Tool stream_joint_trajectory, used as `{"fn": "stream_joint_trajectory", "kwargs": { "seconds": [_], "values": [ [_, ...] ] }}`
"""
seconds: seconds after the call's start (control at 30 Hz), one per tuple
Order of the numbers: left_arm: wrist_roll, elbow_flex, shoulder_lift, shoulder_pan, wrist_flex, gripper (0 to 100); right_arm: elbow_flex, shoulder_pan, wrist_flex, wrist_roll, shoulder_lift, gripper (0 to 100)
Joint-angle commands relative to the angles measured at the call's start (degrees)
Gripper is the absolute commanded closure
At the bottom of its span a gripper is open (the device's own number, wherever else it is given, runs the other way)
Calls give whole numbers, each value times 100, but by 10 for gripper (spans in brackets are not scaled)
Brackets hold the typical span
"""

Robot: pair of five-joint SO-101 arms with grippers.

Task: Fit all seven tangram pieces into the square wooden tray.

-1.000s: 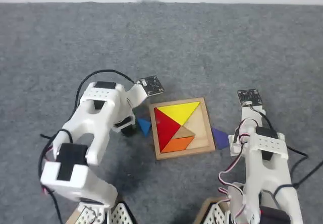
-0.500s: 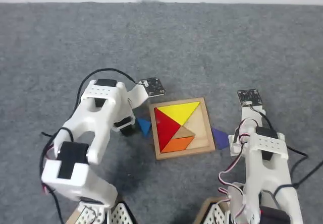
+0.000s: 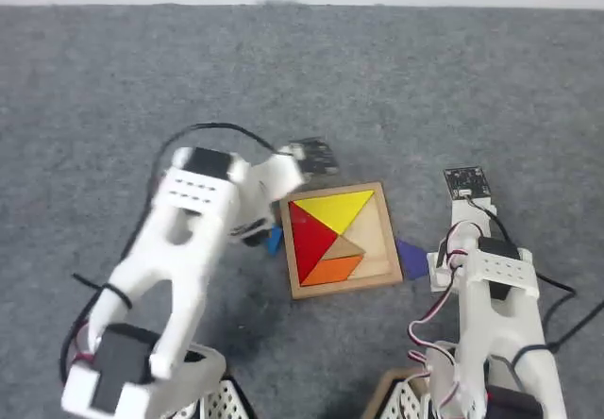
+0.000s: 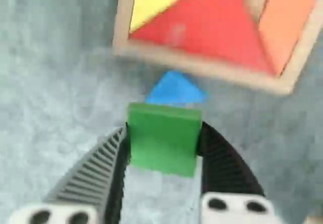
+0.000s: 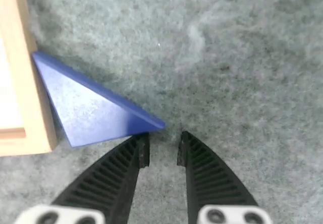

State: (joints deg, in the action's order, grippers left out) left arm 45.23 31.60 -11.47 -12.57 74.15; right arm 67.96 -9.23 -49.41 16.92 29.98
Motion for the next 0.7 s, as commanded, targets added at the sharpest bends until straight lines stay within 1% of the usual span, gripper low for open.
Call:
{"fn": "stream_joint_trajectory", "kwargs": {
  "seconds": [0.0,0.1,0.17,0.23,0.33,0.47,0.57,0.67],
  "values": [
    [-1055,-251,-316,-967,-378,924,-18,-40,136,62,-4,887],
    [-1873,-277,-220,-1565,-703,924,-18,-66,136,44,-4,887],
    [-2277,-426,53,-1723,-844,924,-18,-75,136,44,4,887],
    [-2602,-699,492,-1741,-914,924,-18,-119,119,35,22,887],
    [-2857,-1235,1196,-1749,-905,924,-62,-470,145,-35,57,887],
    [-3226,-1754,1829,-2075,-923,924,-167,-840,75,-123,374,887],
    [-3499,-1991,2145,-2321,-949,924,-26,-884,-145,-123,1051,887],
    [-3754,-2264,2470,-2374,-949,924,308,-910,-259,-123,2035,887]
  ]
}}
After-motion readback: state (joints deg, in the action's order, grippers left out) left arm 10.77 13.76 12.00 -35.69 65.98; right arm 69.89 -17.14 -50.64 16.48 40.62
